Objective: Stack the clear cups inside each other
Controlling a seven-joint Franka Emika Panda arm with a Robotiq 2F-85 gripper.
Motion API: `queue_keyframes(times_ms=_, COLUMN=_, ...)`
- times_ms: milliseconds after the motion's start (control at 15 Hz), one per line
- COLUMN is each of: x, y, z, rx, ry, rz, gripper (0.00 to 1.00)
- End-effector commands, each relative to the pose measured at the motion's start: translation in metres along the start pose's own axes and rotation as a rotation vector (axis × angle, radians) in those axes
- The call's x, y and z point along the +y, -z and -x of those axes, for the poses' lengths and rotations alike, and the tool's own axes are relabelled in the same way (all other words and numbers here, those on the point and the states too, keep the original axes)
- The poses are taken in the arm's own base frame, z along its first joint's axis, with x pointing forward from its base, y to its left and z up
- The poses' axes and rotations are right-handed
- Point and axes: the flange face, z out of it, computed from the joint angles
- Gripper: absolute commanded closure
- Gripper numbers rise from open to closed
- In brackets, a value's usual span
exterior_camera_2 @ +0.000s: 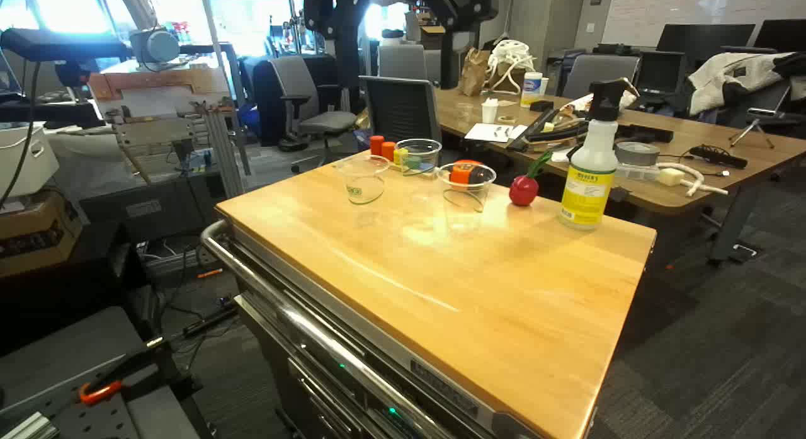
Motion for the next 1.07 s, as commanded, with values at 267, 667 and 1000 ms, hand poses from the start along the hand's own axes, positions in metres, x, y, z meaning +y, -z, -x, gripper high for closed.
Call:
queue_keyframes(times_ms=267, x=0.002, y=0.008, z=-0.001, rx=0.013, ry=-0.002, rz=0.007, gripper=0.00)
queue_keyframes(times_ms=667, x=-0.010, y=-0.005, z=0.021, rx=0.007, ry=-0.009, rz=-0.009, gripper=0.00)
queue_keyframes(times_ms=1000, x=-0.036, y=-0.046, z=0.046, rx=-0.021, ry=-0.027, rz=-0.045, gripper=0.00)
